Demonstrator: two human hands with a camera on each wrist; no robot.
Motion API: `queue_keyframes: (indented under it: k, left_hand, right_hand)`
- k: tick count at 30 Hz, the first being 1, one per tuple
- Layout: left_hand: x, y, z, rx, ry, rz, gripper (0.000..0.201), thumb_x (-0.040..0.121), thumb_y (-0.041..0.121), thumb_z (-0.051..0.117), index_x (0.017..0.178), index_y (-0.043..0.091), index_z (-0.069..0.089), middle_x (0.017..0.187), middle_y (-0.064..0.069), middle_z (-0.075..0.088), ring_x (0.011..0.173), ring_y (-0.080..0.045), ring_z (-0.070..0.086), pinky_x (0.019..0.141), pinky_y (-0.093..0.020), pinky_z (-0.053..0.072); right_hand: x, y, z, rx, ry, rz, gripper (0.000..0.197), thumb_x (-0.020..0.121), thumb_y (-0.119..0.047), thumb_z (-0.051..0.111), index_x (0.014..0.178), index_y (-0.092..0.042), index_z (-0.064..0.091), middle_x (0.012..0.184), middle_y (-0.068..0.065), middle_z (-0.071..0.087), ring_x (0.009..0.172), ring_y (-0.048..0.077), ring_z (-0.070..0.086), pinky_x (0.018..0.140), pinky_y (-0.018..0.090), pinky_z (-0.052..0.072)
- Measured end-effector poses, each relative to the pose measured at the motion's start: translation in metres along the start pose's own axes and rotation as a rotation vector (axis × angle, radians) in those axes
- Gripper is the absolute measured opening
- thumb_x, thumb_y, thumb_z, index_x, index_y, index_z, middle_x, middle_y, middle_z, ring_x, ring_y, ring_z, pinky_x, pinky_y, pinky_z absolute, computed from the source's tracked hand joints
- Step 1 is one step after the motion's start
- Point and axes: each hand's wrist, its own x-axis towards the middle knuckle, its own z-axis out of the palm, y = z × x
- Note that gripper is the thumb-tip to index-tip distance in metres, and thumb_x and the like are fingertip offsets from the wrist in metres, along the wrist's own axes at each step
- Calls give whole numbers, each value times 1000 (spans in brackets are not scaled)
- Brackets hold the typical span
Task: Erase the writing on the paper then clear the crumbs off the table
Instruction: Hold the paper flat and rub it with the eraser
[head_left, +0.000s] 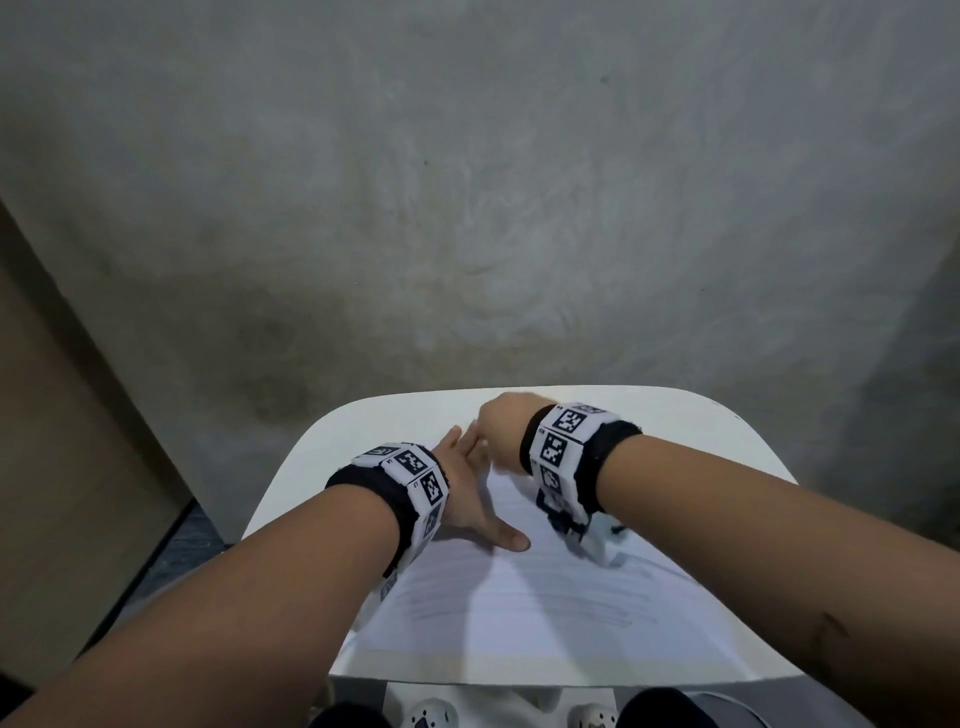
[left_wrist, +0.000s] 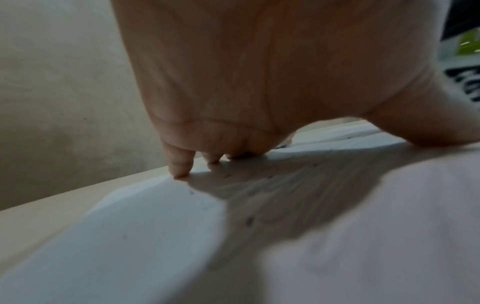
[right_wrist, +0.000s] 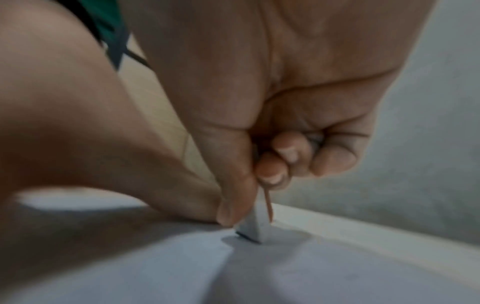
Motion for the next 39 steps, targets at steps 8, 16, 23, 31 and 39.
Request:
queue_keyframes:
  k: [8,16,23,31,39]
  left_hand:
    - [10,-11,6,-27,22,-11,134,65,79,64,152,17,-19,159,2,-25,147,-17,-19,118,-43,-2]
    - [12,30,-11,51,-39,133,129,71,74,64,151,19,-20,158,3,-25,147,-21,-19,118,-46,1]
    - [14,28,-8,57,-46,138,127,69,77,63,152,25,-17,158,8,-24,147,-21,-19,117,-49,3]
    - [13,31,-8,64,-48,110,120,71,75,63,155,23,-6,159,6,-23,146,-19,-21,118,-44,2]
    - [17,30,-7,84,-51,110,128,70,76,63,151,25,-22,158,6,-27,146,-20,-22,117,-47,1]
  right_hand:
    - [-44,79,0,199,154,179,5,85,-18,61,86,-14,63,93,9,66,84,26,59,64,22,40]
    - [-42,65,9,39,14,137,11,90,-18,55,91,-10,63,94,8,65,79,26,55,68,26,44]
    - [-46,50,14,-2,-18,13,15,88,-13,53,80,-17,65,92,7,68,82,25,57,72,30,46]
    - [-51,45,10,-5,-58,-48,29,89,-13,50,112,-18,66,87,1,66,84,25,61,72,29,47]
    - [-60,45,6,3,-24,18,22,85,-17,55,64,-21,57,65,-2,55,68,24,53,62,26,44]
